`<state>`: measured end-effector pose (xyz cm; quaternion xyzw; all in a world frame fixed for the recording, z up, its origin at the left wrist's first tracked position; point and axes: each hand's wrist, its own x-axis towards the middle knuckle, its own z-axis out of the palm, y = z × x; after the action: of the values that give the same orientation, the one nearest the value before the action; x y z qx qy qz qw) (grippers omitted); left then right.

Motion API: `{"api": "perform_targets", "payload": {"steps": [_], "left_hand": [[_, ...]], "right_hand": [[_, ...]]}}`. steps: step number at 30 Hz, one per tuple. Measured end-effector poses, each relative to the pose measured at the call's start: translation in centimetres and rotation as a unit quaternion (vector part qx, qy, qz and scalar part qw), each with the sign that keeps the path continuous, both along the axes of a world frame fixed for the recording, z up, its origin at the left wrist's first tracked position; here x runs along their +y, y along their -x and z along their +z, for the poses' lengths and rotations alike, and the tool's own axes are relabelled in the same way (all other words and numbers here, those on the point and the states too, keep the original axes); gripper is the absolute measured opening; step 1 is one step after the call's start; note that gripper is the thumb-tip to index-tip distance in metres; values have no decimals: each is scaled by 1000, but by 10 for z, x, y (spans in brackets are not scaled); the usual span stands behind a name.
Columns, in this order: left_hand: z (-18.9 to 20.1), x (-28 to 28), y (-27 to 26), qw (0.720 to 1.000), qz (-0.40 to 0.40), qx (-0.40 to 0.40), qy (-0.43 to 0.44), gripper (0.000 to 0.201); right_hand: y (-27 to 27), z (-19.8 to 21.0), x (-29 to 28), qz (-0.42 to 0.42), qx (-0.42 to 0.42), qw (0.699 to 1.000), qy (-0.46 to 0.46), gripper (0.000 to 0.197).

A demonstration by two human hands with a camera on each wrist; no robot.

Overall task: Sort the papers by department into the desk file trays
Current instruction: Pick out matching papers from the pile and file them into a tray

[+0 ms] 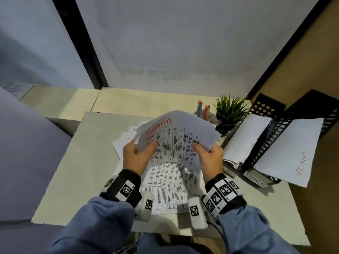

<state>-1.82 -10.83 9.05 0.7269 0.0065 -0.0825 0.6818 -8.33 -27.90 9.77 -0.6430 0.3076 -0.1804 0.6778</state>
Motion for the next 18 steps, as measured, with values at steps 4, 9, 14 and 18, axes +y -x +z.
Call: {"api": "perform_targets", "payload": {"steps": [4,9,14,18], "left_hand": [[-9,-6,9,999,10,12,-38,14],[-29,-12,25,992,-57,66,-92,10],[9,-43,22,982,-158,-19,-104,21],[47,-78,32,962,-222,-99,-124,33]], "right_hand": [[3,2,6,8,1,1000,-25,25],[18,-12,-3,14,65,997,-46,23],[40,24,-56,-44,-10,998,35,20],[73,41,-118,-230,0,960,157,39]]}}
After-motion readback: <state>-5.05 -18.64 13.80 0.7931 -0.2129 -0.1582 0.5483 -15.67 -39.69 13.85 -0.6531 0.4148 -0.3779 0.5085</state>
